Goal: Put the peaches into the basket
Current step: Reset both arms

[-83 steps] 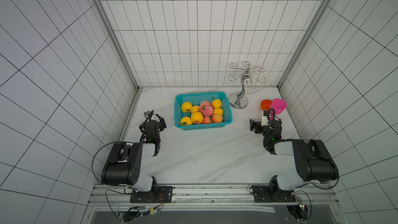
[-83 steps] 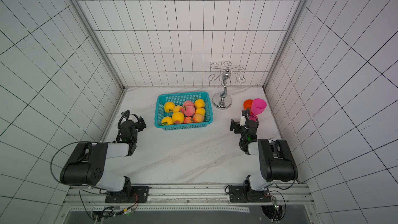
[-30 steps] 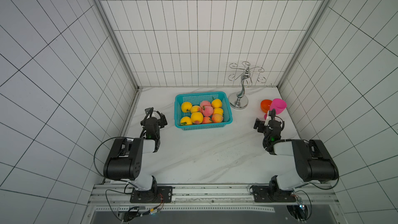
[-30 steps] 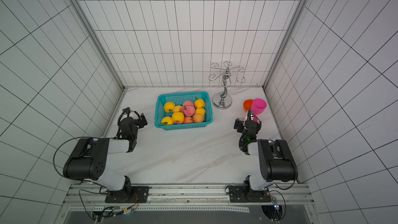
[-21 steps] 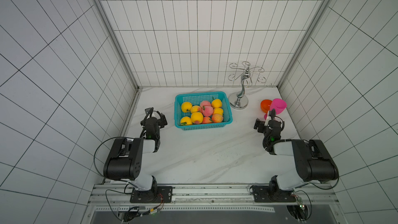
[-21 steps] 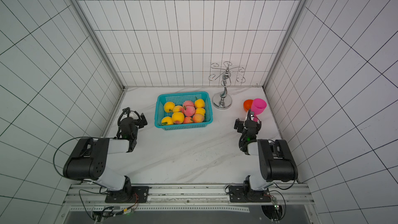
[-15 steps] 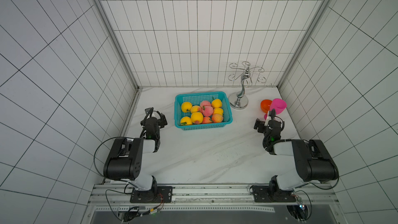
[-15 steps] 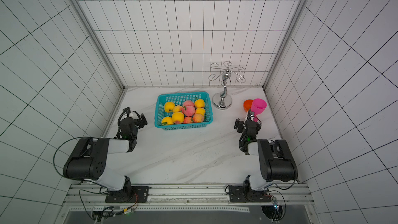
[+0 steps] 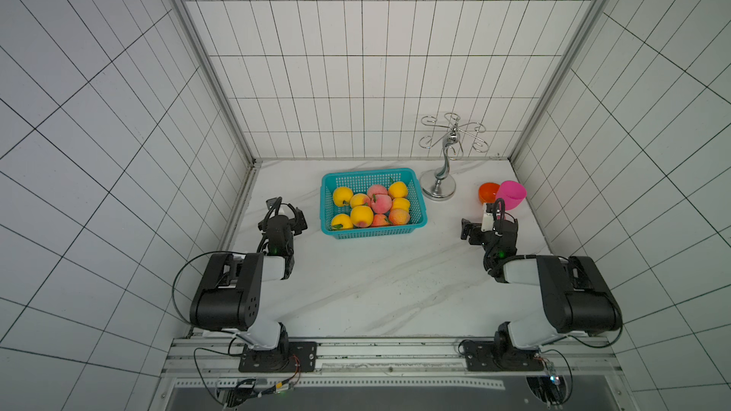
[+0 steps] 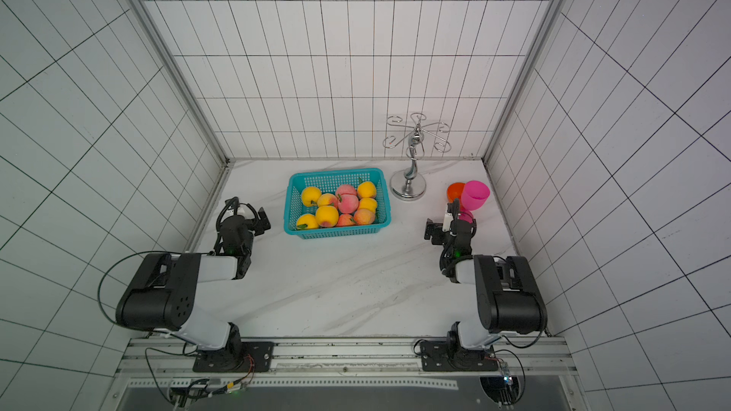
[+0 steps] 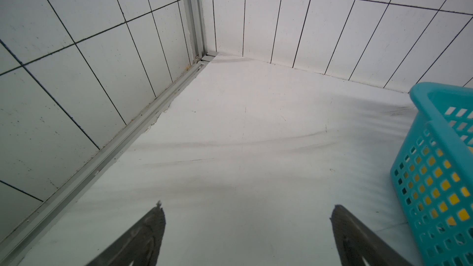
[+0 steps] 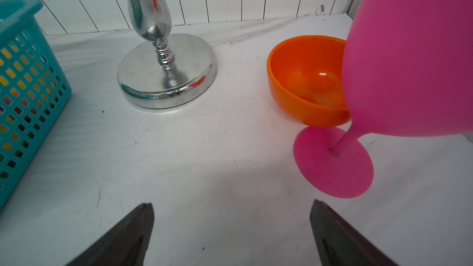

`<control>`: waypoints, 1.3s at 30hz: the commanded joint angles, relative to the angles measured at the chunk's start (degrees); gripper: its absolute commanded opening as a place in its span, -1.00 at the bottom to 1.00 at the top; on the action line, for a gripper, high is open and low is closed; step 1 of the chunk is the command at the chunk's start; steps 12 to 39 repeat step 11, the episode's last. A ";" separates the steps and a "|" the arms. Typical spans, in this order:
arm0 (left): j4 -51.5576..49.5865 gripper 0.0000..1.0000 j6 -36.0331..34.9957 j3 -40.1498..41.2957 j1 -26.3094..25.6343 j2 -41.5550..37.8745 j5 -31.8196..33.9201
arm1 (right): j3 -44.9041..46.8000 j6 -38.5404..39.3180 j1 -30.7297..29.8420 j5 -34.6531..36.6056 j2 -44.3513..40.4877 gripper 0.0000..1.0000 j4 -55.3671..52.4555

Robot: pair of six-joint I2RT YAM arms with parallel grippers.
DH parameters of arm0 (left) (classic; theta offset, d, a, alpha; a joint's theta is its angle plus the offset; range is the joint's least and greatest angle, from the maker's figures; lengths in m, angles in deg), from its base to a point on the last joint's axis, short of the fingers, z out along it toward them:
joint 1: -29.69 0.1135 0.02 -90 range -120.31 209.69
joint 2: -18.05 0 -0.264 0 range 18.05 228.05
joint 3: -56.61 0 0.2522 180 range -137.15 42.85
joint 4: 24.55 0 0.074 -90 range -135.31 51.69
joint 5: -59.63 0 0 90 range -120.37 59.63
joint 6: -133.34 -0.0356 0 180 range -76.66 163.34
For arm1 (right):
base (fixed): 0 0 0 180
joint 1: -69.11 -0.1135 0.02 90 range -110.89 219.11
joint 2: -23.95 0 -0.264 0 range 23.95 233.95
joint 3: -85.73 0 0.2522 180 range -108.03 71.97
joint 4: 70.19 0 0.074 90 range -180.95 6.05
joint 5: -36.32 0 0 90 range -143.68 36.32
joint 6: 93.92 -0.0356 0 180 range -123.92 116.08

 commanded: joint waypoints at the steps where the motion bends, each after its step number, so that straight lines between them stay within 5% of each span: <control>1: 1.27 0.98 -1.01 -0.76 -0.23 -0.28 -0.37 | -2.22 1.24 0.60 -1.77 0.21 0.97 0.33; 39: 1.27 0.98 -0.98 -0.74 -0.23 -0.29 -0.37 | -2.59 0.92 0.96 -1.92 0.39 0.97 -0.33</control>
